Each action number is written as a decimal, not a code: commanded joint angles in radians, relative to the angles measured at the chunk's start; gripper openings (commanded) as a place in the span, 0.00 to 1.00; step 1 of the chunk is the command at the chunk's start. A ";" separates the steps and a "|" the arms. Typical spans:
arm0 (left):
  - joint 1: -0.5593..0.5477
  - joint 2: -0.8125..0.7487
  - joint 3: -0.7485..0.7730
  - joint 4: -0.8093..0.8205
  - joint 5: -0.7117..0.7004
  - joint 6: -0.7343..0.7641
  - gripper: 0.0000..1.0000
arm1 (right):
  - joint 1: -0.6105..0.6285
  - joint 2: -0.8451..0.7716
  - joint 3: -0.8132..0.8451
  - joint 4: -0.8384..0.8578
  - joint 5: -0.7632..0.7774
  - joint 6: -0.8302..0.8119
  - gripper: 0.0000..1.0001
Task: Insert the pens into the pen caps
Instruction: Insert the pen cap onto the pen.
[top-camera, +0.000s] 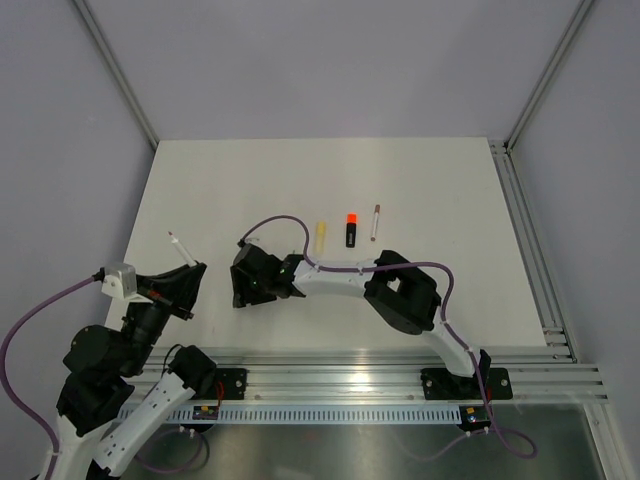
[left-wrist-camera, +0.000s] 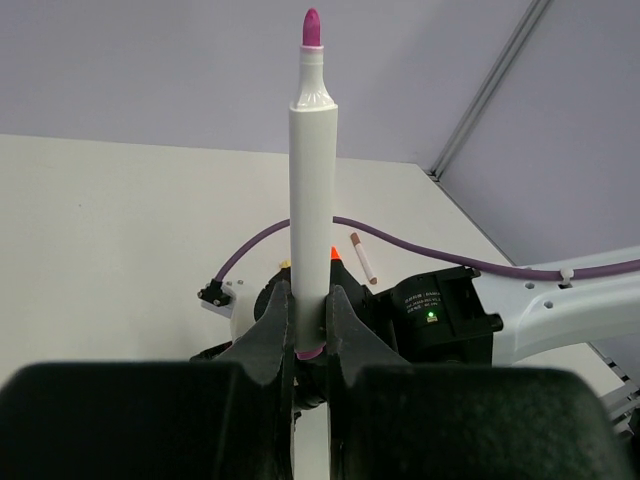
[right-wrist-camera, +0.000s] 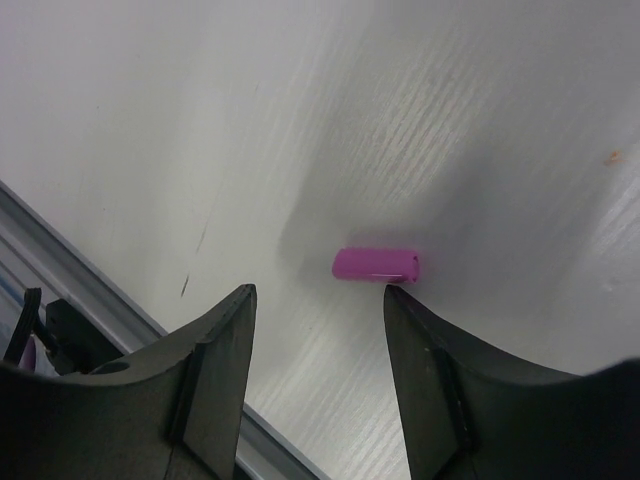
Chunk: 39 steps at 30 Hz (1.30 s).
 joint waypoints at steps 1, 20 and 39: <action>0.010 0.019 -0.004 0.058 0.036 0.016 0.00 | -0.015 0.011 0.047 -0.025 0.080 -0.008 0.61; 0.037 0.010 -0.008 0.059 0.043 0.020 0.00 | 0.000 0.117 0.211 -0.202 0.166 -0.085 0.41; 0.056 0.013 -0.010 0.061 0.043 0.020 0.00 | 0.039 0.071 0.129 -0.325 0.284 -0.154 0.16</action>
